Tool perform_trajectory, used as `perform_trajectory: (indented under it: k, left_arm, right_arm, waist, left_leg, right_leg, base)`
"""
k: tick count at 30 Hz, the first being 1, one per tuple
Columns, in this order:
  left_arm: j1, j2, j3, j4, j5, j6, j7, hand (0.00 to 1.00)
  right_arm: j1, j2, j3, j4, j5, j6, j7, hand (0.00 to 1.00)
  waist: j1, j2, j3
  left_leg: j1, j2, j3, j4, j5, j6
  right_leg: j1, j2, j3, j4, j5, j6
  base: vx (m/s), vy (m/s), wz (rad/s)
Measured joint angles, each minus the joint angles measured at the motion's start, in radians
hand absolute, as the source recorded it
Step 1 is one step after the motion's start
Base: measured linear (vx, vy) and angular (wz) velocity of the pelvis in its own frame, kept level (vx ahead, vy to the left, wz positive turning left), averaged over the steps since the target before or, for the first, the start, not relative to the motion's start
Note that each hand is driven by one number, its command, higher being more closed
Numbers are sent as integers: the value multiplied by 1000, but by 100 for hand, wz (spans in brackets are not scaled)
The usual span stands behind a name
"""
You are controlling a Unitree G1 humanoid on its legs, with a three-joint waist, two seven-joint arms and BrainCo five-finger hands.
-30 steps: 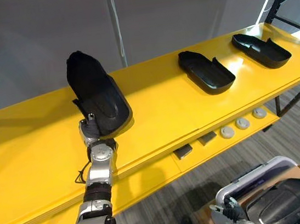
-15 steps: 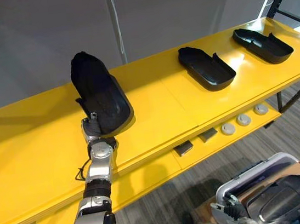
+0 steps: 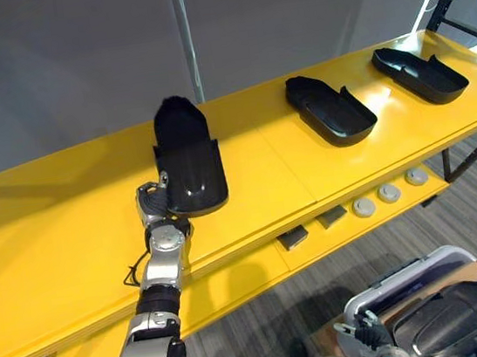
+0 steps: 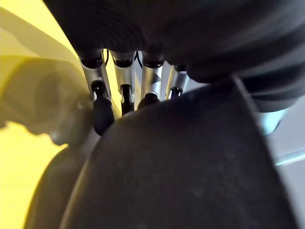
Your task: Walk over and take plastic housings, then place them on the shelf
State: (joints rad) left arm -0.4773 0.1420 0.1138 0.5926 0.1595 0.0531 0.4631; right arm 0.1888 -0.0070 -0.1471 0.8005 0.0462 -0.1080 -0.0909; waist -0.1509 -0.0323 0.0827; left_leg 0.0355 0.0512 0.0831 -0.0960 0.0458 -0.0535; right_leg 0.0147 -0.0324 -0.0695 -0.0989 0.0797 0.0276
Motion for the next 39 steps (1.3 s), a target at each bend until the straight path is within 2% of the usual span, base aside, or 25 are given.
perform_trajectory:
  k: [11, 18, 22, 26, 29, 33, 36, 39]
  left_arm:
    - [31, -50, -4, -97, -26, -14, 41, 0]
    - [116, -100, -72, -286, -60, -42, 46, 0]
    - [157, -112, -127, -348, -70, -62, 33, 0]
    - [193, -123, -191, -357, -80, -72, -9, 0]
    - [219, -136, -219, -358, -89, -79, -38, 0]
    - [226, -137, -238, -359, -89, -80, -51, 0]
    - [241, -136, -238, -408, -63, -79, -48, 0]
    - [267, -131, -238, -500, 53, -80, -42, 0]
  right_arm:
    - [-1, 0, 1, 1, 0, 2, -2, 0]
    - [-2, 0, 1, 5, 0, 2, -14, 0]
    - [-4, 1, 1, 8, 1, 2, -16, 0]
    - [-4, 1, 1, 9, 0, 6, -16, 0]
    - [-1, 1, 1, 10, 0, 7, -18, 0]
    - [1, 1, 1, 12, 1, 8, -20, 0]
    - [0, 1, 2, 15, 1, 8, -20, 0]
    - [0, 1, 1, 19, 2, 5, -20, 0]
  waist:
    - [1, -3, 2]
    - [5, -3, 2]
    - [5, -3, 2]
    - [7, -3, 2]
    - [27, -4, 2]
    - [31, -6, 1]
    - [30, -9, -1]
    - [33, -10, -2]
  left_leg:
    - [-2, -1, -5, 0, 0, 0]
    - [-3, -1, -14, -1, 0, 1]
    - [-3, -1, -23, -5, 0, 1]
    - [-3, -1, -28, -6, 0, 0]
    - [-3, -1, -27, -6, 0, -1]
    - [-4, -1, -28, -6, 0, -1]
    - [-4, -1, -28, -6, 0, 0]
    - [-4, -1, -31, -6, 0, 0]
  right_leg:
    - [2, -1, -7, 0, -1, 1]
    - [4, -1, -14, 0, -1, 1]
    - [9, -2, -23, 0, -2, 3]
    - [15, -3, -37, 0, -7, 8]
    - [15, -3, -37, 0, -12, 16]
    - [15, -3, -39, 0, -14, 17]
    - [15, -3, -39, 0, -14, 17]
    - [16, -3, -41, 0, -12, 15]
  base:
    - [-1, 0, 0]
    - [-12, -1, 3]
    - [-34, -4, 7]
    - [-24, -5, 10]
    - [0, 0, 0]
    - [0, 0, 0]
    - [0, 0, 0]
    - [0, -1, 1]
